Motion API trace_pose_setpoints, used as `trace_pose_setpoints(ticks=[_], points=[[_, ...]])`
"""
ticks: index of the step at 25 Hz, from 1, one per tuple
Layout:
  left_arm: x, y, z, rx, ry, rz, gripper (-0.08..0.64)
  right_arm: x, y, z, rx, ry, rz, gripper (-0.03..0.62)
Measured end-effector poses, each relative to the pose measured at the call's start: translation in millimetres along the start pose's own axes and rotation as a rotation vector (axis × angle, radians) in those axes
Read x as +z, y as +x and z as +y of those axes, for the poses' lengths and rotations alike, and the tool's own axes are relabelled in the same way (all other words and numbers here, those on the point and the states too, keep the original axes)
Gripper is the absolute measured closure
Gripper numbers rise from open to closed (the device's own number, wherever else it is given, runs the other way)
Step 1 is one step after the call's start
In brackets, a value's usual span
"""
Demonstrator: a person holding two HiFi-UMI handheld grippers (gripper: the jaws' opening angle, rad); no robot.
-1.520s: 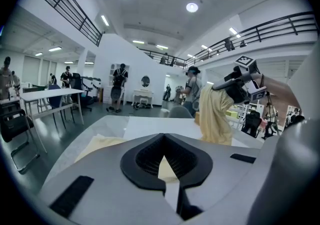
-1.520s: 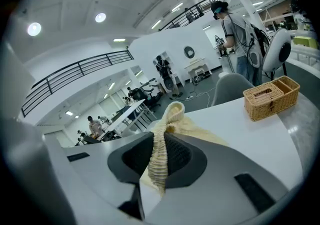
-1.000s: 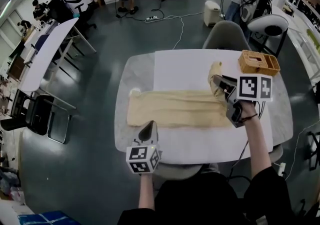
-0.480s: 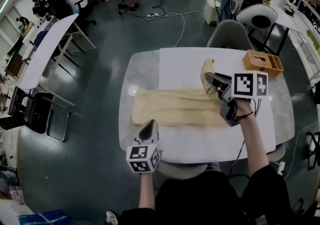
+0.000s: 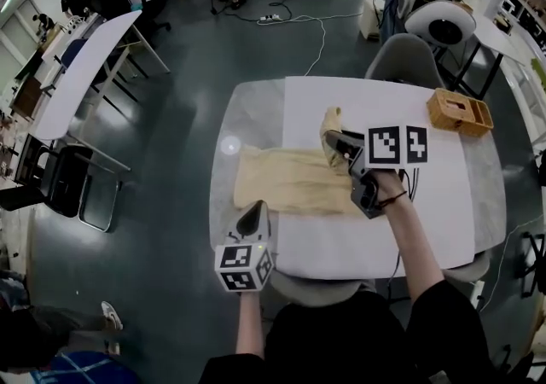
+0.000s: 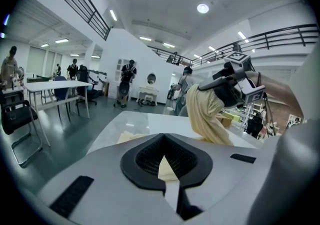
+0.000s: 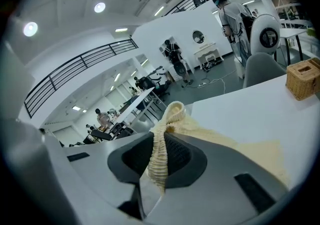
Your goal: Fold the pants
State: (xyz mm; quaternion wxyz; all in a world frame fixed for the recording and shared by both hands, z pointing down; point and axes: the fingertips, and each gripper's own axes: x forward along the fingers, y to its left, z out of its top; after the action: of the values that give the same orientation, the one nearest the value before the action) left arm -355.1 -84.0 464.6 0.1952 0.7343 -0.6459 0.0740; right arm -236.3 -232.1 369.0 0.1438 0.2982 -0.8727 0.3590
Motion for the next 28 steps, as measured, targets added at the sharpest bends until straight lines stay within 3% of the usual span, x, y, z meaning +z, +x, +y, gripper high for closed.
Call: trace_pose_setpoints(ticks=[18, 28], points=[[-23.1, 9.1, 26.8, 0.032, -0.053, 0.052, 0.546, -45.4, 101.3, 35.6, 0.06, 0.017, 0.145, 0.534], [-35.4, 15.5, 42.8, 0.058, -0.074, 0.083, 0.546, -86.5, 161.9, 25.1, -0.004, 0.051, 0.22, 0.534]])
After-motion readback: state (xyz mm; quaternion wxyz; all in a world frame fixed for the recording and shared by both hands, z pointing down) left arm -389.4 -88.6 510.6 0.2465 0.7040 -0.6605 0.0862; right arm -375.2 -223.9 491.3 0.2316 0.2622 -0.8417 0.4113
